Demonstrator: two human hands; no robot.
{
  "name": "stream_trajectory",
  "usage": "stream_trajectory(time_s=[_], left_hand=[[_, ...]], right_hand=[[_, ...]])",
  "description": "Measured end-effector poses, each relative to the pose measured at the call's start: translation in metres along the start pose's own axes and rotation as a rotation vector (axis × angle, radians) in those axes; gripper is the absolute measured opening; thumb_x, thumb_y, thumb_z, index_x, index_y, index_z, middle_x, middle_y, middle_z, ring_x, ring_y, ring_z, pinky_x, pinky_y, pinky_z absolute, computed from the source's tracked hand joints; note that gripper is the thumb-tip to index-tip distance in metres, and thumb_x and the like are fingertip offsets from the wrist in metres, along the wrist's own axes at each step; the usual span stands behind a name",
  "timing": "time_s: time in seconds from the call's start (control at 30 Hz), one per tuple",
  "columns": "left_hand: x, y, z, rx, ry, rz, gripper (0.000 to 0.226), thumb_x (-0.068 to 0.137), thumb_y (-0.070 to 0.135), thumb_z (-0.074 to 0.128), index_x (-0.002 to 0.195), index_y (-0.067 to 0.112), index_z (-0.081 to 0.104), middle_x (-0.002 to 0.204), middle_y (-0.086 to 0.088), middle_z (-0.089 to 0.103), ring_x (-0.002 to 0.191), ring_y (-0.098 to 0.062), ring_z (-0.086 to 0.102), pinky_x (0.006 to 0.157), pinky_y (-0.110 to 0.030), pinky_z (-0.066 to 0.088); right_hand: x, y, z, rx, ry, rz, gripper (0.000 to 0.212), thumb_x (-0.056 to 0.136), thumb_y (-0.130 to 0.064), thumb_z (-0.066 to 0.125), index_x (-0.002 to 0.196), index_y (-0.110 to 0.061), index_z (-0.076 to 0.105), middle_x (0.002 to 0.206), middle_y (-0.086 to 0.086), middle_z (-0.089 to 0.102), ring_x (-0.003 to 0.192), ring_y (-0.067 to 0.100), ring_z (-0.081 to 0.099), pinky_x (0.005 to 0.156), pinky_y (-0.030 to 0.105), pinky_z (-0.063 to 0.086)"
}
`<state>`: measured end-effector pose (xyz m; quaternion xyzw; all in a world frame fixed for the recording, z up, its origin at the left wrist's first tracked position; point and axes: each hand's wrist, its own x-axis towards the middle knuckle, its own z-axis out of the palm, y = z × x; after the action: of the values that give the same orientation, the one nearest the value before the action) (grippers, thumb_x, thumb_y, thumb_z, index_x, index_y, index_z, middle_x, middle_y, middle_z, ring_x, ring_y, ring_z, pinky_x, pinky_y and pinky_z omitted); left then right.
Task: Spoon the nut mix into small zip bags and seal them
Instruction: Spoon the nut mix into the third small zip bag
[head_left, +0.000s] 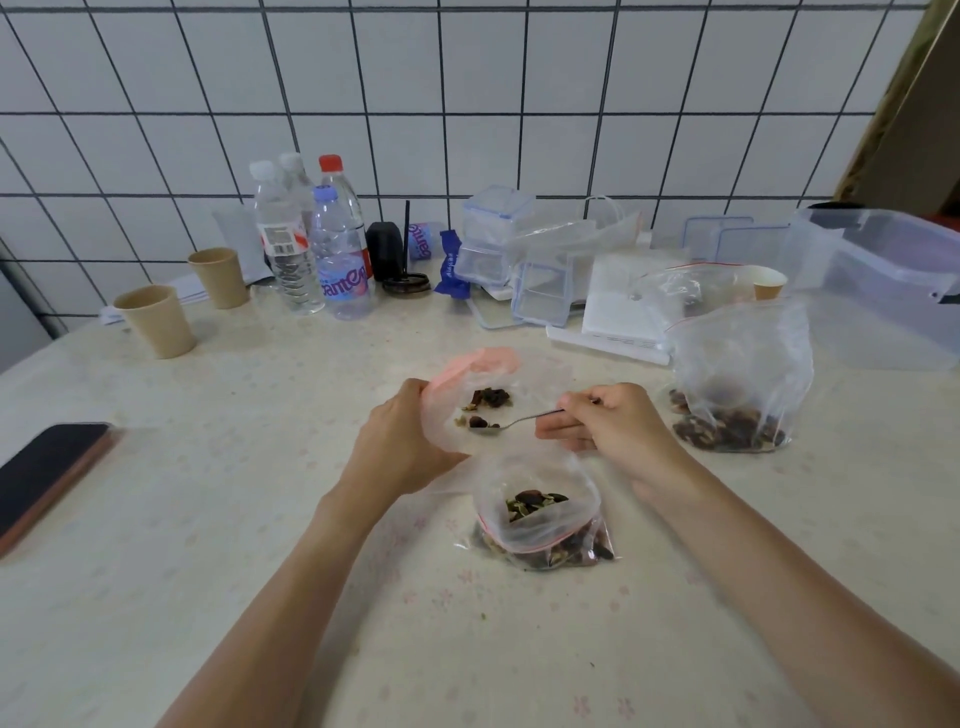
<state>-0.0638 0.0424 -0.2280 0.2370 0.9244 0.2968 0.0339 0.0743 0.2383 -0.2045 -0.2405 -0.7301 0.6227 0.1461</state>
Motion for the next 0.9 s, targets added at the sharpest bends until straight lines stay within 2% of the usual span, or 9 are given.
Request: stream_trajectory(time_s=[0.13,0.23,0.33,0.4,0.47,0.53,0.63,0.73,0.9], left_hand=[[0.002,0.000,0.000,-0.019,-0.041,-0.013,0.095,0.065,0.045,0.094,0.142,0.024,0.043,0.128,-0.001,0.062,0.098,-0.020,0.050,0.082,-0.034,0.044],[0.000,0.002,-0.004,-0.023,-0.061,-0.006,0.098,0.064,0.041,0.096,0.145,0.025,0.041,0.129,0.000,0.061,0.100,-0.019,0.050,0.084,-0.034,0.044],[-0.002,0.004,-0.009,-0.081,-0.046,0.025,0.094,0.061,0.044,0.097,0.139,0.027,0.048,0.116,0.010,0.057,0.097,-0.015,0.052,0.077,-0.025,0.042],[-0.002,0.005,-0.012,-0.218,-0.011,-0.008,0.074,0.064,0.047,0.095,0.124,0.032,0.054,0.105,0.016,0.058,0.090,-0.009,0.057,0.066,-0.020,0.040],[-0.002,0.007,-0.014,-0.343,0.020,-0.081,0.044,0.078,0.048,0.085,0.108,0.031,0.058,0.095,0.017,0.060,0.084,-0.005,0.058,0.061,-0.021,0.040],[-0.001,0.008,-0.014,-0.421,0.051,-0.119,0.025,0.091,0.046,0.074,0.097,0.023,0.067,0.085,0.009,0.065,0.076,-0.012,0.060,0.058,-0.026,0.041],[-0.002,0.011,-0.012,-0.476,0.088,-0.117,0.023,0.097,0.041,0.066,0.088,0.020,0.071,0.076,0.004,0.066,0.069,-0.016,0.059,0.059,-0.029,0.044],[0.000,0.012,-0.010,-0.531,0.106,-0.143,0.027,0.099,0.038,0.061,0.078,0.022,0.066,0.055,0.015,0.062,0.048,-0.001,0.056,0.044,-0.017,0.043],[0.001,0.012,-0.010,-0.588,0.128,-0.168,0.026,0.101,0.033,0.056,0.081,0.021,0.068,0.052,0.020,0.062,0.036,0.003,0.050,0.034,-0.014,0.037]], right_hand=[[0.011,0.000,0.011,-0.051,0.039,-0.001,0.020,0.106,-0.015,0.054,0.103,-0.002,0.069,0.083,0.002,0.081,0.079,0.020,0.079,0.059,0.022,0.047],[0.015,-0.002,0.020,-0.126,0.084,-0.053,0.022,0.105,-0.018,0.055,0.098,-0.006,0.071,0.085,-0.001,0.081,0.083,0.015,0.077,0.067,0.023,0.045],[0.017,-0.003,0.026,-0.192,0.124,-0.113,0.023,0.105,-0.019,0.056,0.094,-0.008,0.072,0.086,-0.002,0.081,0.076,0.003,0.075,0.061,0.011,0.045],[0.018,-0.002,0.028,-0.185,0.135,-0.115,0.022,0.105,-0.019,0.056,0.094,-0.008,0.071,0.088,0.000,0.081,0.078,0.009,0.076,0.062,0.011,0.048],[0.018,-0.001,0.028,-0.144,0.142,-0.092,0.021,0.106,-0.018,0.055,0.095,-0.007,0.070,0.092,0.004,0.081,0.081,0.020,0.078,0.065,0.021,0.052],[0.019,0.000,0.026,-0.089,0.155,-0.051,0.022,0.106,-0.017,0.053,0.098,-0.004,0.069,0.095,0.007,0.080,0.081,0.026,0.079,0.056,0.021,0.049],[0.021,0.002,0.022,-0.045,0.167,-0.008,0.023,0.107,-0.017,0.053,0.106,0.001,0.068,0.098,0.007,0.080,0.076,0.026,0.079,0.044,0.013,0.042],[0.024,0.003,0.025,-0.066,0.174,-0.038,0.021,0.107,-0.018,0.053,0.104,-0.002,0.068,0.098,0.005,0.080,0.071,0.026,0.079,0.040,0.017,0.042],[0.024,0.011,0.025,-0.153,0.183,-0.120,0.018,0.106,-0.021,0.054,0.097,-0.012,0.067,0.100,-0.006,0.078,0.053,0.023,0.074,0.052,0.031,0.055]])
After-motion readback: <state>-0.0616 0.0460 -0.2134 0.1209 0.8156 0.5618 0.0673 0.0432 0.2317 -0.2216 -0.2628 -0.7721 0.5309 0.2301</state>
